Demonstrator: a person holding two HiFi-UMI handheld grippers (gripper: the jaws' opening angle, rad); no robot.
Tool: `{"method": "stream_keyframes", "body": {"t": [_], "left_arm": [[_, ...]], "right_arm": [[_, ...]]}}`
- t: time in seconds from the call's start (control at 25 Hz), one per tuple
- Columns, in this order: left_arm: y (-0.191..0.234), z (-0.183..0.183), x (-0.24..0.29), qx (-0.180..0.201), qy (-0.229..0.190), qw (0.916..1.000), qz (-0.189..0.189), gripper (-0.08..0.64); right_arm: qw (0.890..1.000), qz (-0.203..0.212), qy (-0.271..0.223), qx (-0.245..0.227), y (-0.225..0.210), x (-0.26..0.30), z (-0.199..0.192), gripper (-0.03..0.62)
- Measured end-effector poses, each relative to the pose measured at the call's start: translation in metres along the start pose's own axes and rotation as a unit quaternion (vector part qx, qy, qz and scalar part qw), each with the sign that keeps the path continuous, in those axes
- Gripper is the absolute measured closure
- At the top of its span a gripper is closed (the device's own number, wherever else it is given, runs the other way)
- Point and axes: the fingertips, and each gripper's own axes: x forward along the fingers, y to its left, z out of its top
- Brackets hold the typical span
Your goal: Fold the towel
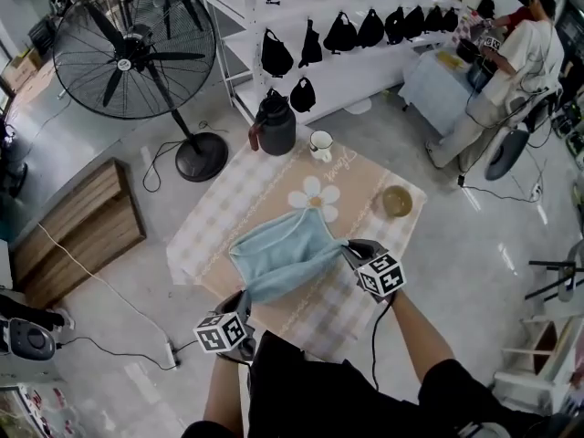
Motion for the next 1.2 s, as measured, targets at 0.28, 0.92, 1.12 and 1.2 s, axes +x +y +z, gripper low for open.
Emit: {"method": "stream_keyframes", "body": {"t": [0.28, 0.92, 1.12, 1.2], "left_arm": [[0.026, 0.048, 0.024, -0.023, -0.002, 0.9994, -0.027, 0.535], [0.109, 0.104, 0.116, -0.02, 0.058, 0.9973, -0.04, 0.534], [0.115, 0.107, 0.123, -0.023, 0.053, 0.9978, -0.033, 0.491], [0.116, 0.114, 0.117, -0.013, 0.035, 0.999, -0.022, 0.395]], "right_arm": [[1.0, -0.018, -0.004, -0.004, -0.014, 0.04, 0.042, 0.54], [0.997, -0.041, 0.063, 0.008, -0.054, 0.168, 0.062, 0.537], [0.996, -0.062, 0.05, 0.025, -0.06, 0.169, 0.066, 0.418], [0.996, -0.068, 0.034, 0.042, -0.06, 0.16, 0.071, 0.397]]}}
